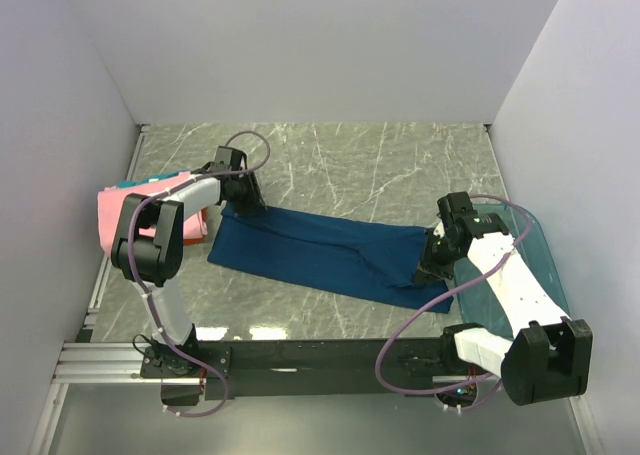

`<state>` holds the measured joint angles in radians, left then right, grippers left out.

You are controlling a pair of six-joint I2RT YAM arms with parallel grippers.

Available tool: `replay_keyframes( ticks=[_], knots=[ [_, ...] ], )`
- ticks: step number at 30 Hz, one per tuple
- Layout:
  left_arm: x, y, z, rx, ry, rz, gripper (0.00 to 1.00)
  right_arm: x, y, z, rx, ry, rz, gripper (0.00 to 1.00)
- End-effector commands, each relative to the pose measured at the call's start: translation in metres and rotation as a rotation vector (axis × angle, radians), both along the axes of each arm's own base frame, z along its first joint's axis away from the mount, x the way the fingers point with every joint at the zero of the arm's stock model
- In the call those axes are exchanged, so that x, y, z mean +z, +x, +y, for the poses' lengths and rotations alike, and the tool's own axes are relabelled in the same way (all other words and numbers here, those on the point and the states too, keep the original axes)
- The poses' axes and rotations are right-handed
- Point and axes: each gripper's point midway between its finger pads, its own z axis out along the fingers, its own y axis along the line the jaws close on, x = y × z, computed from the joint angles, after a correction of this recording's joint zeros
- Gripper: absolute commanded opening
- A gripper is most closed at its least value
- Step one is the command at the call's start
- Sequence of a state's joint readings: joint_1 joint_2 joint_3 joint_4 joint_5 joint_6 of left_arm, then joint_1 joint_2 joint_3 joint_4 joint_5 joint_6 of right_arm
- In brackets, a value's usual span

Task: Fold and stack the t-shirts
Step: Fold the tshirt

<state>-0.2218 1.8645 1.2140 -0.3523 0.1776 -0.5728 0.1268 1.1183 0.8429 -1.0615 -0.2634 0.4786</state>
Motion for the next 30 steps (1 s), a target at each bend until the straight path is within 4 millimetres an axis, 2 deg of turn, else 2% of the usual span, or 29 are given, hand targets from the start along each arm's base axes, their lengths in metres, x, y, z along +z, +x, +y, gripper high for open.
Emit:
replay_keyframes(
  ticks=[1, 5, 12, 23, 30],
  knots=[
    [0.014, -0.003, 0.007, 0.02, 0.023, -0.033, 0.45, 0.0, 0.001, 0.001, 0.005, 0.003, -0.025, 0.0],
    [0.012, -0.015, 0.012, 0.027, 0.038, -0.01, 0.45, -0.001, 0.001, 0.002, 0.007, 0.005, -0.022, 0.0],
    [0.026, -0.029, 0.019, 0.057, 0.05, -0.032, 0.44, -0.003, 0.001, 0.001, 0.008, 0.003, -0.012, 0.0],
    [0.015, -0.053, 0.029, 0.076, 0.074, 0.008, 0.44, -0.006, 0.001, 0.002, 0.015, 0.002, -0.002, 0.0],
    [0.019, -0.063, 0.036, 0.097, 0.097, 0.011, 0.44, -0.006, 0.002, 0.001, 0.017, 0.001, 0.0, 0.0]
  ],
)
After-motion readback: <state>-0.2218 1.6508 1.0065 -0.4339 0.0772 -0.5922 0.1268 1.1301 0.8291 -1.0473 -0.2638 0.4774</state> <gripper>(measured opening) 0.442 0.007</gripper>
